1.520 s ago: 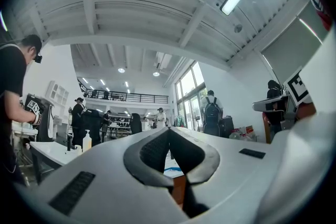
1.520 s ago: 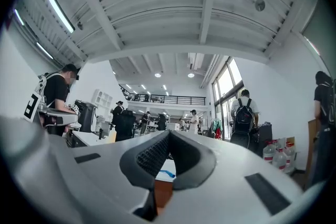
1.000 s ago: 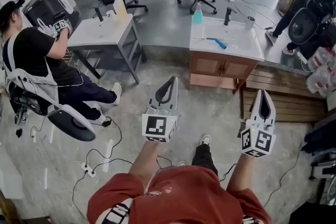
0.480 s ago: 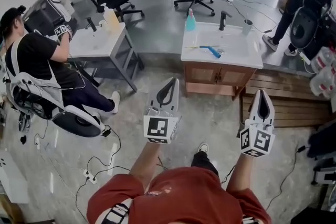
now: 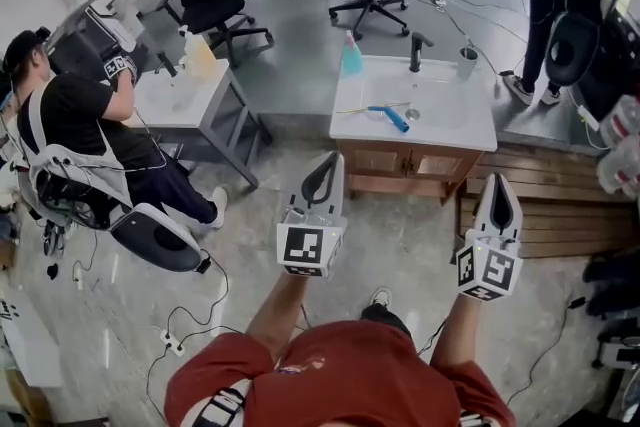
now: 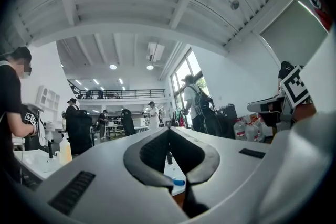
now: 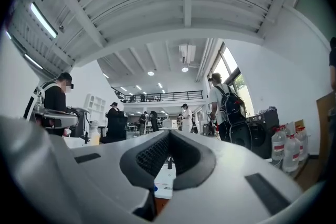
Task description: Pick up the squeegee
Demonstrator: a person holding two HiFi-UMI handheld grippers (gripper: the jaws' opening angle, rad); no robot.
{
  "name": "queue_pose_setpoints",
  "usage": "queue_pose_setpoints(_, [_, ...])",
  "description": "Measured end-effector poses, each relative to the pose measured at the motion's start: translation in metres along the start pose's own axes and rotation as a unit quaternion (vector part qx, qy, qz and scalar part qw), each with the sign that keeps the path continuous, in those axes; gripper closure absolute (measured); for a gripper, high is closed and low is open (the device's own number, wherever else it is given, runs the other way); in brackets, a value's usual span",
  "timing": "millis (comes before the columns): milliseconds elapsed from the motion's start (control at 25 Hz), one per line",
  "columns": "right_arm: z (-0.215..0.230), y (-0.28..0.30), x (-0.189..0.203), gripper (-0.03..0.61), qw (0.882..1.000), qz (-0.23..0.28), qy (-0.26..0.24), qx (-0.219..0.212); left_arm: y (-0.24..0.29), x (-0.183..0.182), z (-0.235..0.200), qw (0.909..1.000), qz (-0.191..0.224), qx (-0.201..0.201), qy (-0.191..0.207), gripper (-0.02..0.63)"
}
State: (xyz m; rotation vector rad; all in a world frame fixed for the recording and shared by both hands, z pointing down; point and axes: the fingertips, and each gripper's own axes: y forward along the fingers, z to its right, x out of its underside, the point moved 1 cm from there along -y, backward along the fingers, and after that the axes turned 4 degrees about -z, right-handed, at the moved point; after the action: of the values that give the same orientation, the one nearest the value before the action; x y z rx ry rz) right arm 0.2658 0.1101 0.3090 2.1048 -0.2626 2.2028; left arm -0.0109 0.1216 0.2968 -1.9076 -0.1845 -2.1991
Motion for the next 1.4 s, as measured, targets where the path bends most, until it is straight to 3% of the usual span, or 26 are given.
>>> queue_pose_setpoints(400, [0.066, 0.075, 0.010, 0.571, 1.000, -0.002, 0.008, 0.002, 0.094, 0.005, 0.028, 0.9999, -0.008, -0.005, 0.006, 0.595])
queue_pose_setpoints(680, [0.095, 0.108, 0.019, 0.571, 1.000, -0.007, 0.010, -0.008, 0.132, 0.015, 0.043, 0.9995, -0.023, -0.017, 0.010, 0.595])
queue_pose_setpoints(1080, [0.095, 0.144, 0.024, 0.571, 1.000, -0.005, 0.011, -0.022, 0.158, 0.023, 0.032, 0.9993, -0.021, -0.026, 0.015, 0.595])
queue_pose_setpoints(1400, [0.074, 0.182, 0.027, 0.571, 1.000, -0.003, -0.003, -0.021, 0.189, 0.033, 0.003, 0.9998, -0.003, -0.018, -0.006, 0.595])
